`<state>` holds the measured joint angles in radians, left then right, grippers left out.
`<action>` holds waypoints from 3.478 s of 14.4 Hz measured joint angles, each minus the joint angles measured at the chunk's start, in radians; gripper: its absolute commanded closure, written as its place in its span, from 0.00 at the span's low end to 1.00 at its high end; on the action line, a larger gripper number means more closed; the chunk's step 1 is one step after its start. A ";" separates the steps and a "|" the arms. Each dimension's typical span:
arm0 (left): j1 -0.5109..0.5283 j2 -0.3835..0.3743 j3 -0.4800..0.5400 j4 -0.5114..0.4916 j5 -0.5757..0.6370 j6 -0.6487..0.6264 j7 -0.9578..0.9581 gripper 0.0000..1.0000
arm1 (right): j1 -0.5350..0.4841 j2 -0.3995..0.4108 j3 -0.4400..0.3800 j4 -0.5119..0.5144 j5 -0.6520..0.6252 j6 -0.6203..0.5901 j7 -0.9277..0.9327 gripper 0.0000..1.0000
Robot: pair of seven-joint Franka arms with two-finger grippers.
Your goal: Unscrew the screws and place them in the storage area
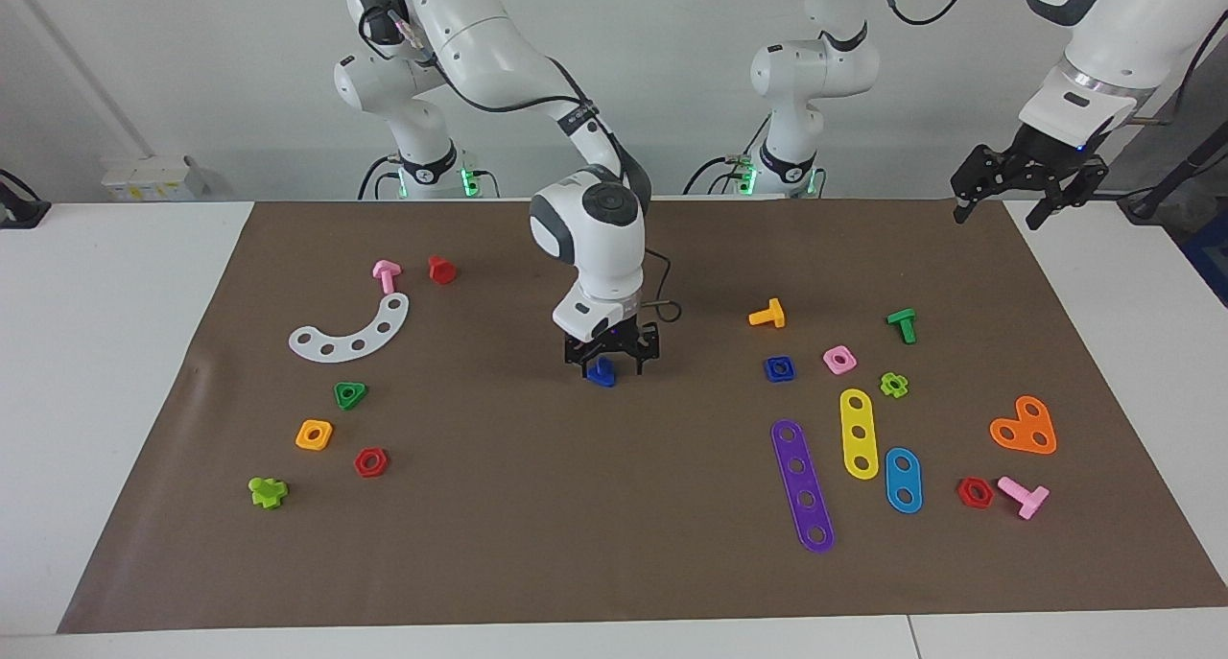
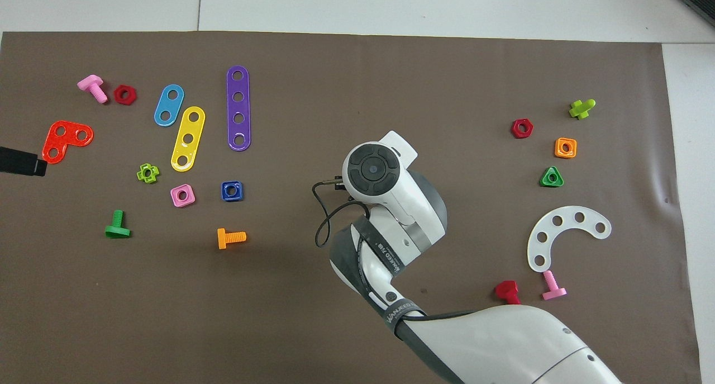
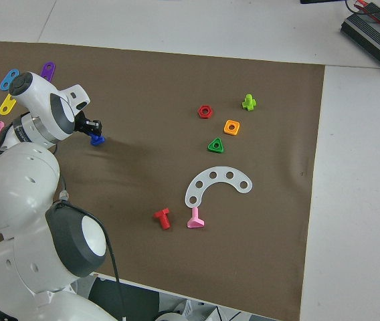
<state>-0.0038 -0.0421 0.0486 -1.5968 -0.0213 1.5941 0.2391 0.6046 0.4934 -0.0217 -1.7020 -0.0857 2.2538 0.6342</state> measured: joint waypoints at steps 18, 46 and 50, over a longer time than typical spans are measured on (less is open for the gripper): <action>0.000 0.000 0.000 0.000 0.000 0.000 0.000 0.00 | -0.074 -0.073 0.000 0.037 0.038 -0.094 -0.017 1.00; 0.000 0.000 0.000 0.000 0.000 0.000 0.000 0.00 | -0.528 -0.239 0.001 -0.365 0.043 0.106 -0.563 0.00; 0.000 0.000 0.000 0.000 0.000 0.000 0.000 0.00 | -0.504 -0.260 0.004 -0.317 0.044 0.083 -0.457 0.00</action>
<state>-0.0038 -0.0422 0.0485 -1.5969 -0.0213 1.5937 0.2386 0.1005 0.2331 -0.0175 -2.0189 -0.0421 2.3371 0.1775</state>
